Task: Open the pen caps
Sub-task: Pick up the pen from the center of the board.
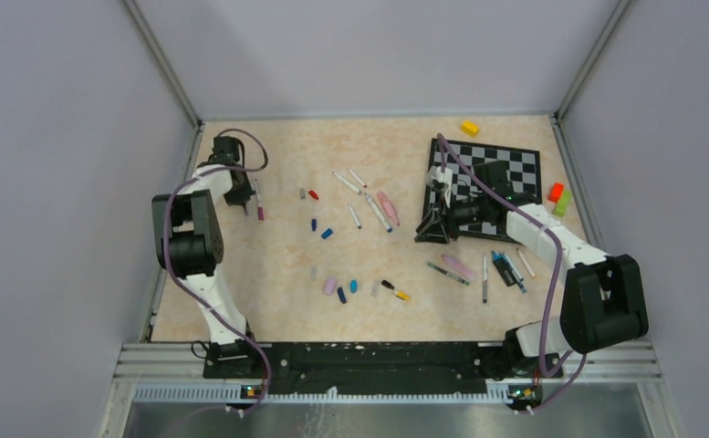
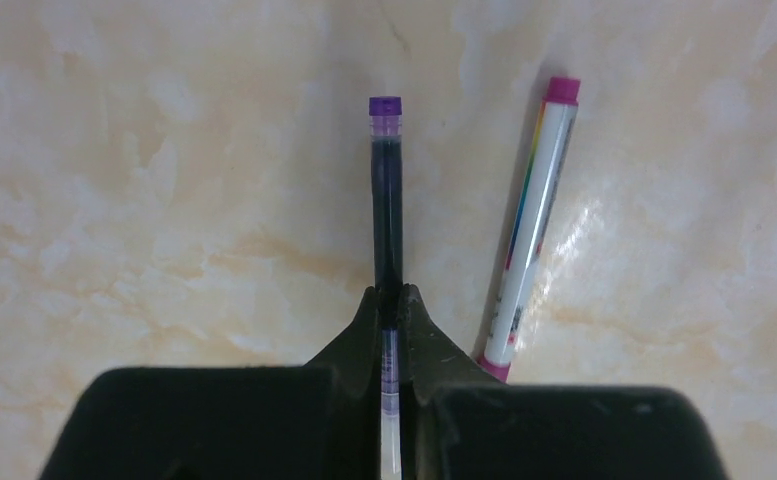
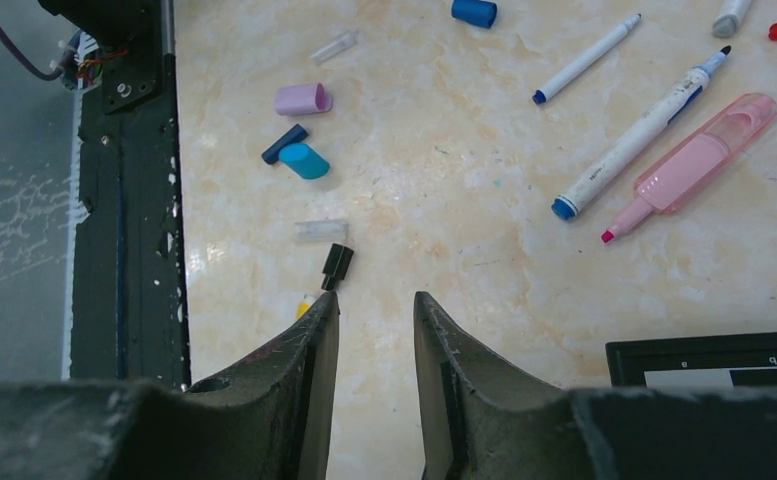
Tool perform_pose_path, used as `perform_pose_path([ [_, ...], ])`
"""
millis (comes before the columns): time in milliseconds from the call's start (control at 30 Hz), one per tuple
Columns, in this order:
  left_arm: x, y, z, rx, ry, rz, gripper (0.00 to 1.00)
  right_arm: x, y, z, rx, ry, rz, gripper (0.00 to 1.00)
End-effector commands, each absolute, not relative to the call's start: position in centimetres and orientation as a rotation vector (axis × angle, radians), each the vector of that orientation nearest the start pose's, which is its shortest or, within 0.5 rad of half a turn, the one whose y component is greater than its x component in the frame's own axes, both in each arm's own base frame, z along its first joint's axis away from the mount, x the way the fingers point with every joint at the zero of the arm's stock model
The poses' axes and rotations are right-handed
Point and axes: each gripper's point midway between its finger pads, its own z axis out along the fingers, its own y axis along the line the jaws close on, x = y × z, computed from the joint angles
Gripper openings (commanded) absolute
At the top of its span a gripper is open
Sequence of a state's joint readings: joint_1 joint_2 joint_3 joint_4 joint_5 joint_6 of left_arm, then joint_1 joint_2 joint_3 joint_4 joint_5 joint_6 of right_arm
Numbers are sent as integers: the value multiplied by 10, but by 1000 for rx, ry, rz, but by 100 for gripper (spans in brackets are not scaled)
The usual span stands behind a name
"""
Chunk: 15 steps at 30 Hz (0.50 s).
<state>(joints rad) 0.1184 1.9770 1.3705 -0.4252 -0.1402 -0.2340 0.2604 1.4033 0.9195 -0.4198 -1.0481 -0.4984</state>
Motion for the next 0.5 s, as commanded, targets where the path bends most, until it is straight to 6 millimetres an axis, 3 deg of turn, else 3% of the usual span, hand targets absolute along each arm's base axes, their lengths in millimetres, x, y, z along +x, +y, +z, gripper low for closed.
perform_pose_path([
  [0, 442, 71, 99, -497, 2385, 124, 0, 263, 218, 172, -1244, 1704, 1111, 32],
  [267, 404, 7, 152, -321, 2242, -282, 0, 237, 221, 187, -1351, 1501, 1155, 31],
  [467, 362, -80, 187, -75, 2072, -837, 0, 204, 221, 190, -1493, 1238, 1193, 32],
])
